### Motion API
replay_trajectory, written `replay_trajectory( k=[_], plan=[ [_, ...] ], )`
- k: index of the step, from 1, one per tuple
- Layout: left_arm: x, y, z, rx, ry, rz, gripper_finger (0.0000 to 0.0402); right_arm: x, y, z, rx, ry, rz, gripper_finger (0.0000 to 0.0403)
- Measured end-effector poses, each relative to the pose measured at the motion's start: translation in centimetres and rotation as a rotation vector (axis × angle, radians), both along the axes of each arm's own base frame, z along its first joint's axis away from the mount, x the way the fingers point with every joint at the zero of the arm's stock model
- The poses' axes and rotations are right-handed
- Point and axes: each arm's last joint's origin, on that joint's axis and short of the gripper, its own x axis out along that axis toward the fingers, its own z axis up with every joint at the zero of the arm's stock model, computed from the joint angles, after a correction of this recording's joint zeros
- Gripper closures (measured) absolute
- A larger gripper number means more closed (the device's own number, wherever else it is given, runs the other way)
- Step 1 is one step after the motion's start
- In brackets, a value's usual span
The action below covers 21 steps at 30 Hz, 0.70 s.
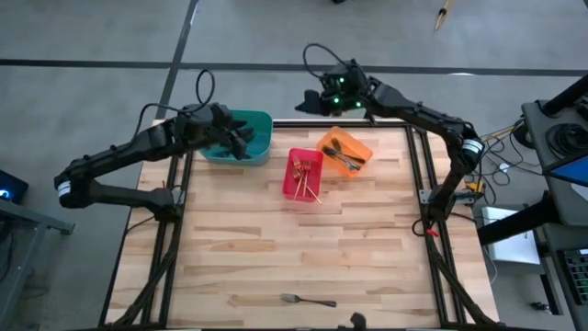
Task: Sort silverware by color (type)
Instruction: Put the black fork into the orange bin
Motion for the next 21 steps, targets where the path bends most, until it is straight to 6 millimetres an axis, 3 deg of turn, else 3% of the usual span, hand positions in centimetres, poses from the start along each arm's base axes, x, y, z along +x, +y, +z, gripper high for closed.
replay_trajectory(
  k=[9,21],
  plan=[
    [-2.2,-0.9,0.9,-0.073,-0.077,0.055,0.0271,-0.4,-0.6,3.2,-0.327,0.02,-0.068,0.0238],
    [-3.8,-1.3,1.9,-0.053,-0.158,0.174,0.0271,-0.4,-0.8,5.1,-0.48,-0.016,-0.089,0.0268]
  ],
)
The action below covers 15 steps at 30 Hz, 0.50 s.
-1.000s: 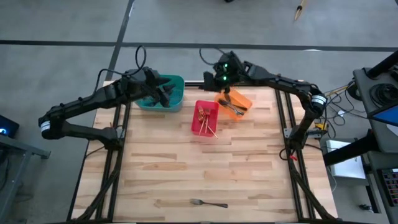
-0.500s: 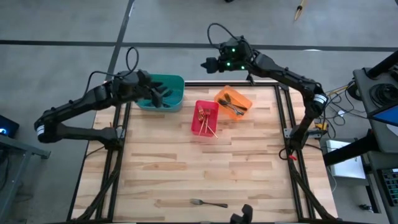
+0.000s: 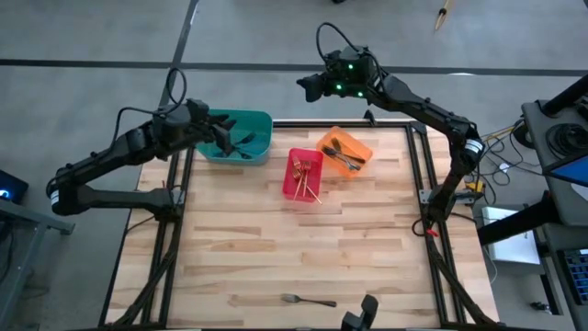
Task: Sort silverware by color (type)
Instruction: Put the black fork into the orange bin
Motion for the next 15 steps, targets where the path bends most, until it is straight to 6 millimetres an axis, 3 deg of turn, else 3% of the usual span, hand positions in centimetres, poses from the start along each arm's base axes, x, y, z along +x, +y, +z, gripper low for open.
replay_trajectory(
  k=[15],
  plan=[
    [0.2,0.17,-0.13,0.0,0.006,0.027,0.0271,-0.16,0.07,-0.06,-0.01,0.041,0.008,0.0268]
  ],
)
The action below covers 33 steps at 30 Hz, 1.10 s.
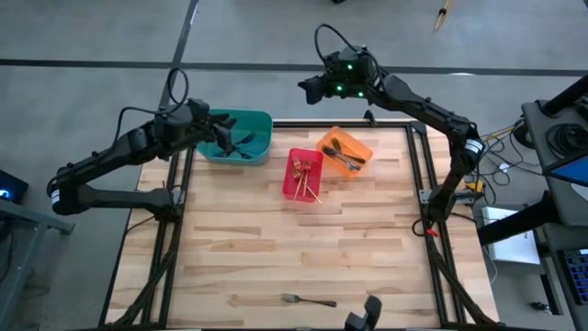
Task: Sort silverware by color (type)
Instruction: Put the black fork into the orange bin
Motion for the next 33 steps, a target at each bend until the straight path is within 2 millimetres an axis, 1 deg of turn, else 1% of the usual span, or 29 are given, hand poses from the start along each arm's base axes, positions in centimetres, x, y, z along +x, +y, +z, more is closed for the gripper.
replay_trajectory(
  k=[4,9,14,20,24,27,30,33],
  plan=[
    [0.0,0.0,0.0,0.0,0.0,0.0,0.0271,-0.4,0.3,0.3,0.03,0.048,-0.008,0.0268],
    [0.0,0.0,0.0,0.0,0.001,0.0,0.0271,-1.5,0.6,0.2,0.096,0.185,-0.063,0.0268],
    [0.0,0.0,0.0,0.01,0.011,-0.005,0.0271,-2.7,0.7,-1.0,0.178,0.346,-0.127,0.0268],
    [0.0,0.0,0.0,0.022,0.024,-0.011,0.0271,-3.9,1.7,-2.6,0.307,0.523,-0.113,0.0268],
    [0.0,0.0,0.0,0.037,0.043,-0.02,0.0271,-4.3,3.0,-3.1,0.422,0.598,-0.021,0.0268],
    [-0.1,0.0,-0.1,0.039,0.062,-0.024,0.0271,-4.0,4.4,-3.0,0.468,0.622,0.059,0.0268],
    [-0.1,-0.1,-0.3,0.04,0.089,-0.031,0.0271,-3.2,6.1,-3.1,0.47,0.64,0.13,0.0268],
    [-0.1,-0.1,-0.5,0.031,0.107,-0.033,0.0271,-2.3,7.9,-3.1,0.415,0.667,0.22,0.0268]
  ],
)
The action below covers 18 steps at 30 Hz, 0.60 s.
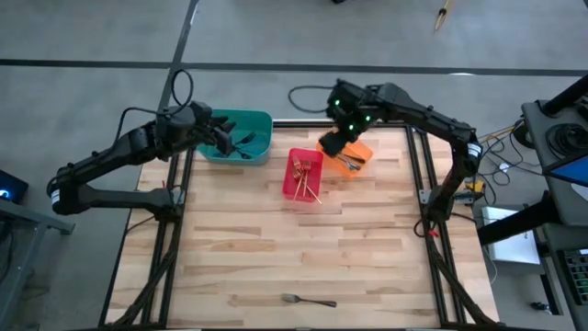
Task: Sort silverware by color (type)
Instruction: Put the black fork into the orange bin
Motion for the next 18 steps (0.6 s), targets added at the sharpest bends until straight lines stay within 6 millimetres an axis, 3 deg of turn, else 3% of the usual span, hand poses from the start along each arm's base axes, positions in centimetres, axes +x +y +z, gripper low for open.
replay_trajectory(
  k=[6,11,15,18],
  plan=[
    [0.1,-0.1,0.0,-0.09,-0.08,0.016,0.0271,2.1,2.6,-0.5,-0.084,-0.026,0.229,0.0268],
    [0.6,-1.1,-0.1,-0.258,-0.165,-0.145,0.0271,3.0,5.6,-0.7,-0.013,-0.032,0.313,0.0268],
    [1.1,-2.5,-0.3,-0.297,-0.149,-0.256,0.0271,4.0,9.9,-0.6,0.051,-0.043,0.343,0.0268],
    [1.4,-4.0,-0.3,-0.304,-0.135,-0.345,0.0271,5.0,14.3,-0.7,0.064,-0.068,0.373,0.0268]
  ],
)
